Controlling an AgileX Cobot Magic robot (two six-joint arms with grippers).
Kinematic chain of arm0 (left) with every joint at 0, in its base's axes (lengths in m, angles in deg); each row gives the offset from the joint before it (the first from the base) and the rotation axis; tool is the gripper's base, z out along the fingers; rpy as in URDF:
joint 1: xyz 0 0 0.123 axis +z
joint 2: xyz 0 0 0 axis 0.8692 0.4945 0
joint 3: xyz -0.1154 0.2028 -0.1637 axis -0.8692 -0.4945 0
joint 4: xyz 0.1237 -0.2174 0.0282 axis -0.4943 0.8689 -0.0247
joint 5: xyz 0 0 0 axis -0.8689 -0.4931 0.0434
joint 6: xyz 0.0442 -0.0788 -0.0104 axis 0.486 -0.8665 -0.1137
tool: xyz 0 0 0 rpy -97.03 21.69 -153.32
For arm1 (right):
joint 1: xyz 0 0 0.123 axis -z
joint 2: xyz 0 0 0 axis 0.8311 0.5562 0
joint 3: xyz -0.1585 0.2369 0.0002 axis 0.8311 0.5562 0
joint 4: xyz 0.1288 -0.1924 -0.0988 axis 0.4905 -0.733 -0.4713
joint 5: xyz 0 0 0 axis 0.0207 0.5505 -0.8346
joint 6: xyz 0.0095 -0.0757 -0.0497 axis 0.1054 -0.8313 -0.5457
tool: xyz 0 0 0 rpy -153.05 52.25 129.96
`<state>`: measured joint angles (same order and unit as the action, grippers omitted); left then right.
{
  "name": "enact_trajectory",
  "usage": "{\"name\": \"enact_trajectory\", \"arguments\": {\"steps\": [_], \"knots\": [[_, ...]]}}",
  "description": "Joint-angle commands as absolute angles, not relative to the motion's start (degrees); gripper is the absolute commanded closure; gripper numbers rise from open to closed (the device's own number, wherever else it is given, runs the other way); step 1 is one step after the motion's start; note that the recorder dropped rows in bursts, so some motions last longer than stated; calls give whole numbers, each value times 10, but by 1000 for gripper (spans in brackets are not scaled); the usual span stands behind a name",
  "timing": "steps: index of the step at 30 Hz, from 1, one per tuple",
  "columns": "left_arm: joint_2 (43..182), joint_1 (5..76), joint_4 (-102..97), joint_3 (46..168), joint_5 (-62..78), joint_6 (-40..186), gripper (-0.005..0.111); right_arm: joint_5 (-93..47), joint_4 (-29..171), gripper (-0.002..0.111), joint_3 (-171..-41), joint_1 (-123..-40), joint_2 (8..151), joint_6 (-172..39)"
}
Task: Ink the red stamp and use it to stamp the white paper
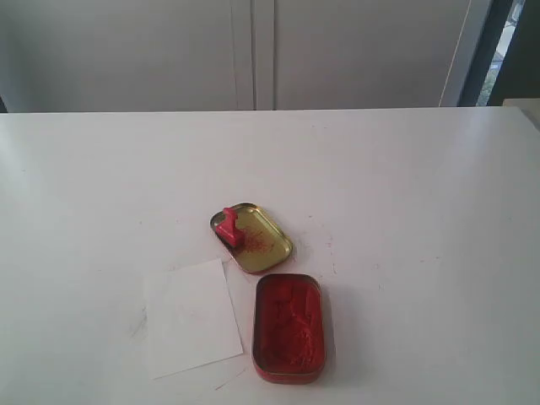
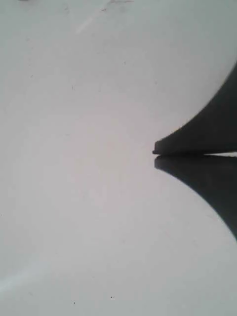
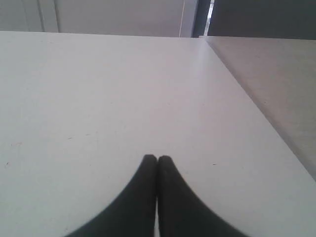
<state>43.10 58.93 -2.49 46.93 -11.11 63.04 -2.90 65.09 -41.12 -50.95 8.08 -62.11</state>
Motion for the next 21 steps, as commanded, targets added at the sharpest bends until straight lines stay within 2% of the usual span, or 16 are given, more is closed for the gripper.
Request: {"name": "enact_trajectory", "arguments": {"steps": [1,9,17,21], "knots": [[428,590,-25,464,-113,629,107,-41,653,108,-409,-511,77,-619],[428,590,-25,464,-113,629,107,-108,653,108,-409,-511,77,-619],[428,590,-25,464,-113,629,107,-279,653,108,-409,-511,77,-619],[428,590,-25,464,-113,629,107,-314,653,108,-409,-511,77,-619]]}}
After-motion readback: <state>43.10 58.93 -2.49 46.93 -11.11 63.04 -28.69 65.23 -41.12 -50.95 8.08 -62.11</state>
